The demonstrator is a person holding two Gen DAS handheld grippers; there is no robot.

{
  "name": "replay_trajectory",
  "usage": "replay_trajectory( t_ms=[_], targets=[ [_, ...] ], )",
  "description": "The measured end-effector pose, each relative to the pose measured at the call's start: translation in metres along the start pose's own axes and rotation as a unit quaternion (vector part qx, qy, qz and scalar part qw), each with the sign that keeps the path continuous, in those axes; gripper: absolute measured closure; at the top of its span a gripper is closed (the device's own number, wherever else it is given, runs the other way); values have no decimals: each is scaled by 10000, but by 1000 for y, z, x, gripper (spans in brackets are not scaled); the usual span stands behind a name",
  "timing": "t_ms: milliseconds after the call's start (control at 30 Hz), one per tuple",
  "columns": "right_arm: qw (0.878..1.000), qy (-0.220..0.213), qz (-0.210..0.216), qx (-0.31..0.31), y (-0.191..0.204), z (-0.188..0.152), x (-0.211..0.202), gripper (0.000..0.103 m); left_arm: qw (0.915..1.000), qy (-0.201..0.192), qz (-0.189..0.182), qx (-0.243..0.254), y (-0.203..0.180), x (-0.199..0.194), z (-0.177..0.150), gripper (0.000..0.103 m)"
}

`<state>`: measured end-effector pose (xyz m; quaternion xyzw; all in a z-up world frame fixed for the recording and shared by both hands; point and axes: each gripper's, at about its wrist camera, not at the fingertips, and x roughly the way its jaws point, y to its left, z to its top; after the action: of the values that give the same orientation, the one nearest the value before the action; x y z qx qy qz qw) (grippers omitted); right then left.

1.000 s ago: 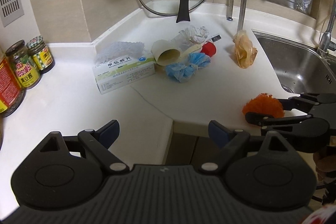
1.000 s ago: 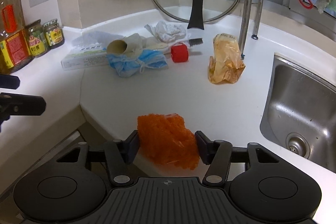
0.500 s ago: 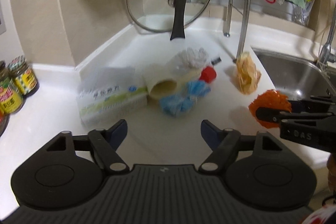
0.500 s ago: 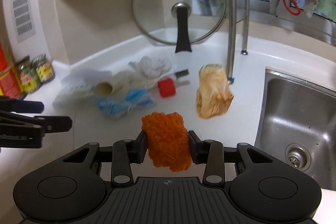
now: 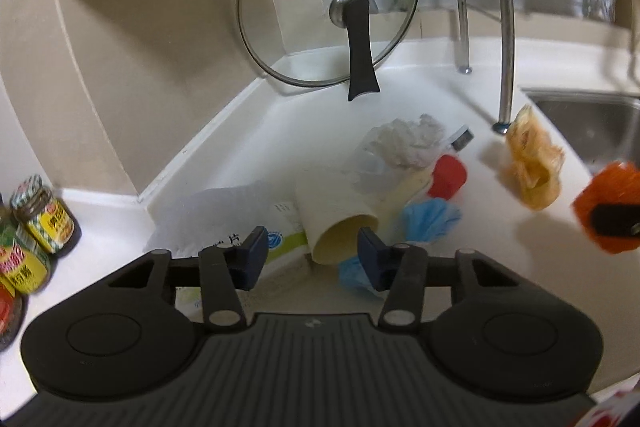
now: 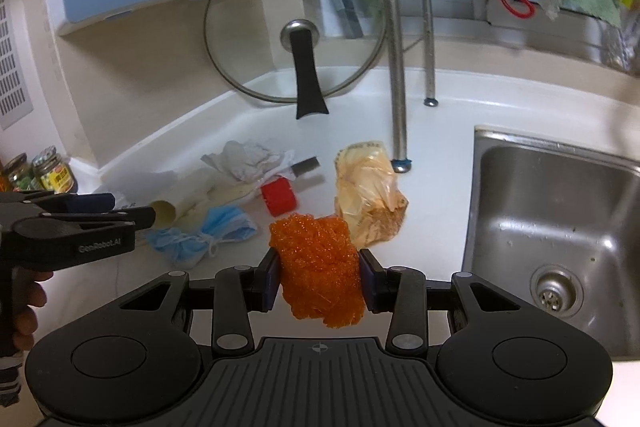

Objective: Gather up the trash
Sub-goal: 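Grasp the paper cup with the left tool while the right tool holds the mesh bag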

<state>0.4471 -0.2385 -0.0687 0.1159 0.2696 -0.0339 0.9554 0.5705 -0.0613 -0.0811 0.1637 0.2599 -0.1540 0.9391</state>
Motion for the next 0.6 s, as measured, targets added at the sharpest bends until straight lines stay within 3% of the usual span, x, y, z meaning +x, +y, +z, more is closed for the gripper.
replay_trajectory(
  t_ms=[233,400,600],
  targets=[
    [9998,19,-14,215,-9,0,-1,62,9997,49,60,227,-4,21,-4,70],
    [9997,56,-57,243,-12,-2,0,62,9994,-12,78,349,-9,27,-6,94],
    [9997,68,-86,233,-14,-5,0,62,9986,-282,199,396,-7,22,-7,101]
  ],
)
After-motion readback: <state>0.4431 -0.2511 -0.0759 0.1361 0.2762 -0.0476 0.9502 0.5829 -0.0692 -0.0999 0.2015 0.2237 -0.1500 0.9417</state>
